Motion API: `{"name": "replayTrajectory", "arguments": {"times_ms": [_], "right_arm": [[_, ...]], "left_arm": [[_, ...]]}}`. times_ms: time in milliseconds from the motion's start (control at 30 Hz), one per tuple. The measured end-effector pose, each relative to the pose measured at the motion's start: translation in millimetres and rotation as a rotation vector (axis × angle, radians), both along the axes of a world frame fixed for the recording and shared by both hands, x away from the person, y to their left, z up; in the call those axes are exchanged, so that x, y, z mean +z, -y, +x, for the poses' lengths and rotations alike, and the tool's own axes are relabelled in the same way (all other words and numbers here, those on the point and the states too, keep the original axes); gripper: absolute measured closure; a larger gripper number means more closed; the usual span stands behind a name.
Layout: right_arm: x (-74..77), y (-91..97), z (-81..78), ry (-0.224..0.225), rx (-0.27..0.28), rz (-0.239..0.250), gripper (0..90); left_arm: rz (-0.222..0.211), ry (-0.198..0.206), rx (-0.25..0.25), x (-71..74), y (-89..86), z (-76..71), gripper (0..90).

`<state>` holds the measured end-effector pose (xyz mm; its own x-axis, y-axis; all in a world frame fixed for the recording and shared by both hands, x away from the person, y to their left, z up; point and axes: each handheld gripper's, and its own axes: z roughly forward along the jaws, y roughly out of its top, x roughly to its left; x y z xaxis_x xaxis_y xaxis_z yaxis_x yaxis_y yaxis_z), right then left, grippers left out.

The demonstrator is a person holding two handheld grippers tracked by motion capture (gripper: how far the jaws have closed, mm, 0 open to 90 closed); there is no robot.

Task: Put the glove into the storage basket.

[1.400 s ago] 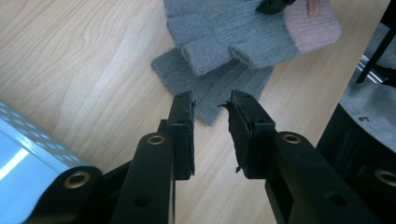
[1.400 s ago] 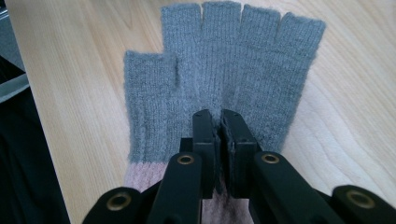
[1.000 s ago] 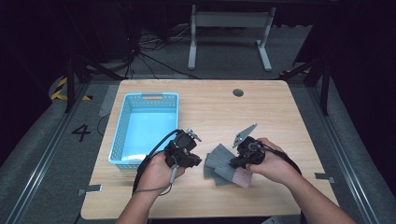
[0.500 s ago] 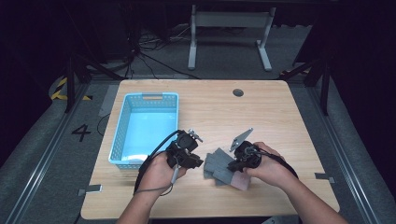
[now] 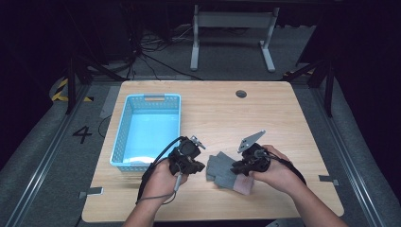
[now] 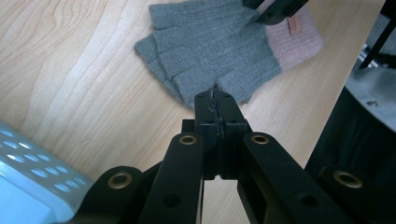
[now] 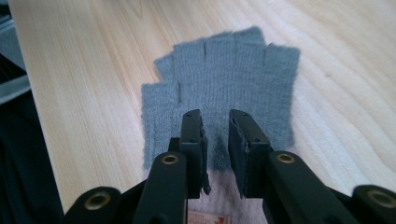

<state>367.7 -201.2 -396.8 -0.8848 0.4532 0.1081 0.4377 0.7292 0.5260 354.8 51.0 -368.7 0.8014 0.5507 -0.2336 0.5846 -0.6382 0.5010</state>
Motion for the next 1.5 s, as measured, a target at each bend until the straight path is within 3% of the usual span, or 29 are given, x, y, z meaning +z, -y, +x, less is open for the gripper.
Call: {"name": "replayTrajectory", "arguments": {"times_ms": [133,200,433,667,800,967,1200,1333,1433,1500], "right_arm": [[8.0,11.5,-4.5,0.035,-0.033,0.046,72.8],[10.5,17.4,-6.5,0.043,-0.049,0.06,72.7],[14.3,42.3,-10.2,0.057,-0.09,0.084,73.6],[6.7,63.2,-10.9,0.061,-0.116,0.078,72.8],[1.3,70.2,-10.5,0.06,-0.122,0.057,72.8],[-1.5,72.3,-10.1,0.051,-0.121,0.049,73.6],[-5.9,73.5,-10.5,0.036,-0.111,0.028,73.8],[-6.6,74.4,-12.4,0.027,-0.11,0.021,73.8],[-7.7,74.9,-13.0,0.026,-0.107,0.016,73.9],[-8.1,74.6,-13.8,0.02,-0.111,0.016,73.9]], "left_arm": [[-0.034,-0.013,0.074,-1.8,-3.8,-0.4,89.2],[-0.03,0.02,0.09,-1.7,-3.0,-4.7,89.2],[-0.045,0.053,0.069,-2.7,3.0,-7.8,81.0],[-0.047,0.025,0.048,-12.2,11.3,-4.3,74.6],[-0.023,0.0,0.046,-19.4,15.0,-1.0,74.5],[0.054,-0.018,0.078,-33.0,20.8,5.9,79.6],[0.091,-0.067,0.065,-48.2,28.8,10.9,77.5],[0.167,-0.051,0.065,-56.8,35.9,11.8,74.4],[0.177,-0.042,0.061,-59.2,38.4,12.6,74.0],[0.162,-0.057,0.051,-59.5,38.8,13.6,73.7]]}}
